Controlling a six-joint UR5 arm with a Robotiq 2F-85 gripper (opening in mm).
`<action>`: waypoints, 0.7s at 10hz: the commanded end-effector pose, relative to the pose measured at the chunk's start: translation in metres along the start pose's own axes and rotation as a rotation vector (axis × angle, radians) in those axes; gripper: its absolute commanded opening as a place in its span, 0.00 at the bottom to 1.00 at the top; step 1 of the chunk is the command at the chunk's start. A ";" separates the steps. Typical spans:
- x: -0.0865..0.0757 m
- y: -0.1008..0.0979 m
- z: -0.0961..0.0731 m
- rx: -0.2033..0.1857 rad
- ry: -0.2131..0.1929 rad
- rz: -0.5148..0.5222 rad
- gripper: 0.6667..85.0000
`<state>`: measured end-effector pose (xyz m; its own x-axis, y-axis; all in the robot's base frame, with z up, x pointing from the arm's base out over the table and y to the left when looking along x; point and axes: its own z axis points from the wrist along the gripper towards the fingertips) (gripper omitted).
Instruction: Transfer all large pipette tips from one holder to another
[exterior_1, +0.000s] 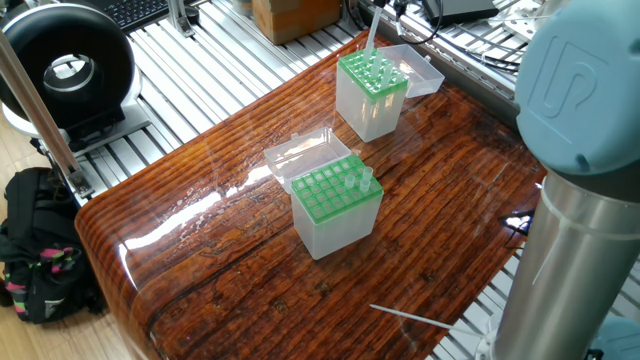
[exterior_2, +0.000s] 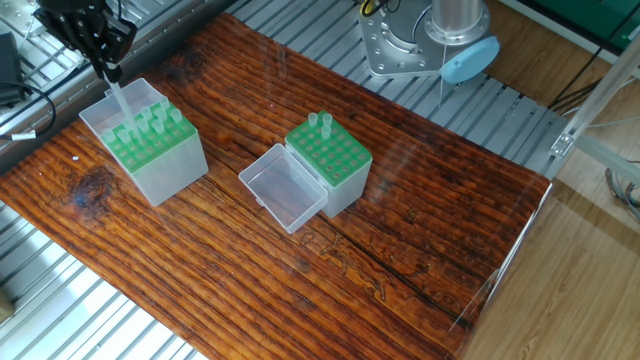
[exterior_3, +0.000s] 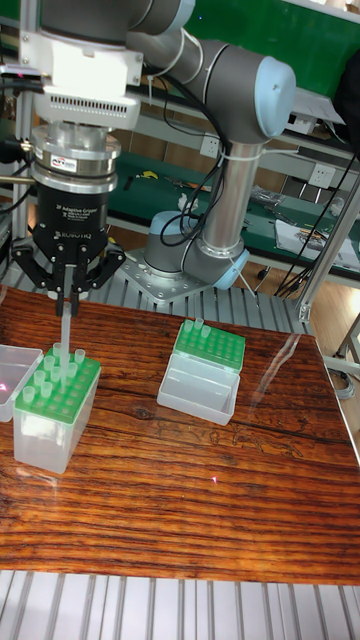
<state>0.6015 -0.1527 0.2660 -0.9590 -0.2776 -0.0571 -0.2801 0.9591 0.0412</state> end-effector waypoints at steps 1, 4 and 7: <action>-0.001 0.003 0.000 -0.013 -0.004 -0.005 0.28; -0.002 0.005 0.000 -0.019 -0.006 -0.009 0.38; -0.003 0.007 -0.001 -0.022 -0.006 -0.006 0.38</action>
<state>0.6014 -0.1494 0.2653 -0.9573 -0.2838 -0.0552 -0.2866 0.9567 0.0515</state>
